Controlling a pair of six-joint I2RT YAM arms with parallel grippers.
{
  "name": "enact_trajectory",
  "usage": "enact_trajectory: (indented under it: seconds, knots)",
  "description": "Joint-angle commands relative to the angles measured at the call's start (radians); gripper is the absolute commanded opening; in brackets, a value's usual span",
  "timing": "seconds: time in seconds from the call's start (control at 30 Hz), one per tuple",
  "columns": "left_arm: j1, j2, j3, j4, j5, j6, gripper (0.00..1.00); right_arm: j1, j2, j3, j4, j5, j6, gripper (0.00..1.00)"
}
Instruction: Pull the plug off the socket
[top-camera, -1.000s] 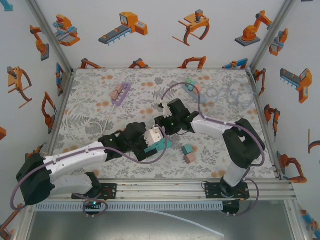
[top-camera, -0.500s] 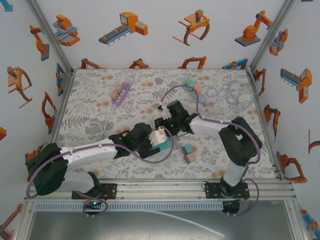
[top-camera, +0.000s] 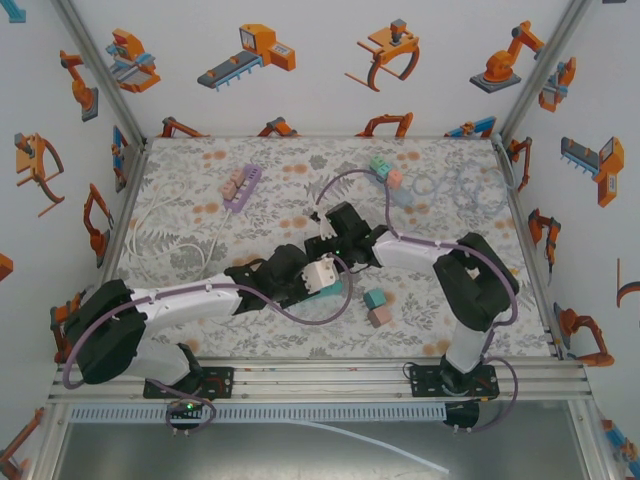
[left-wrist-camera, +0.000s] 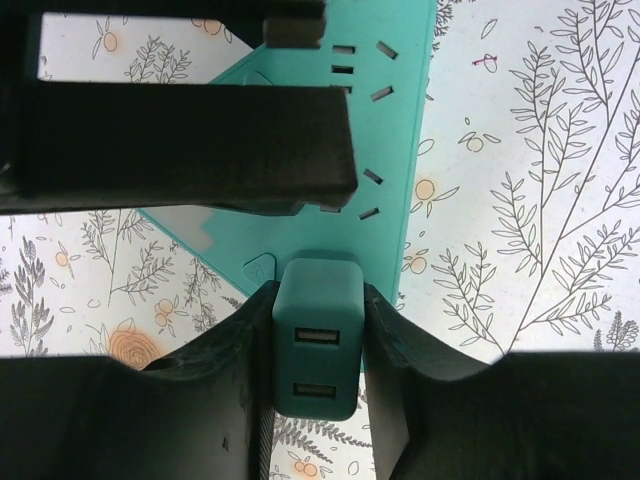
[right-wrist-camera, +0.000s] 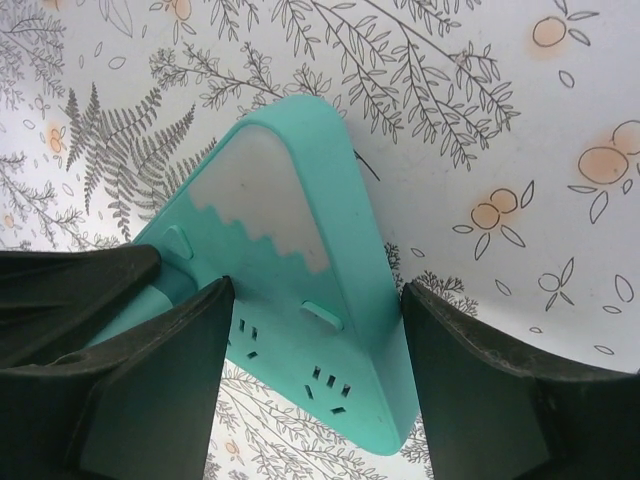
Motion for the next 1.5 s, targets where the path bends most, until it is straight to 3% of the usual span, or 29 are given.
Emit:
enact_trajectory:
  seconds: [0.0,0.4,0.63,0.77,1.17,1.47]
  knots:
    - [0.014,-0.001,0.02,-0.019,0.001,0.03,0.33,0.025,0.075,-0.002,-0.158,0.174,-0.017,0.61]
    - [0.011,-0.067,-0.014,-0.001,-0.043,0.108,0.26,0.052,0.107,0.022,-0.271,0.38,-0.01,0.58]
    - [0.026,-0.096,0.016,-0.043,0.039,0.018,0.25,0.056,0.107,0.02,-0.288,0.436,-0.004,0.57]
    - [0.064,-0.122,0.018,-0.07,0.102,-0.056,0.23,0.058,0.107,0.017,-0.29,0.444,0.001,0.56]
    - [0.069,-0.107,0.003,-0.086,0.067,-0.129,0.2,0.067,0.114,0.034,-0.288,0.436,0.006,0.56]
    - [0.077,-0.283,-0.076,0.018,0.132,-0.282,0.2,0.066,0.02,0.033,-0.234,0.322,0.026,0.6]
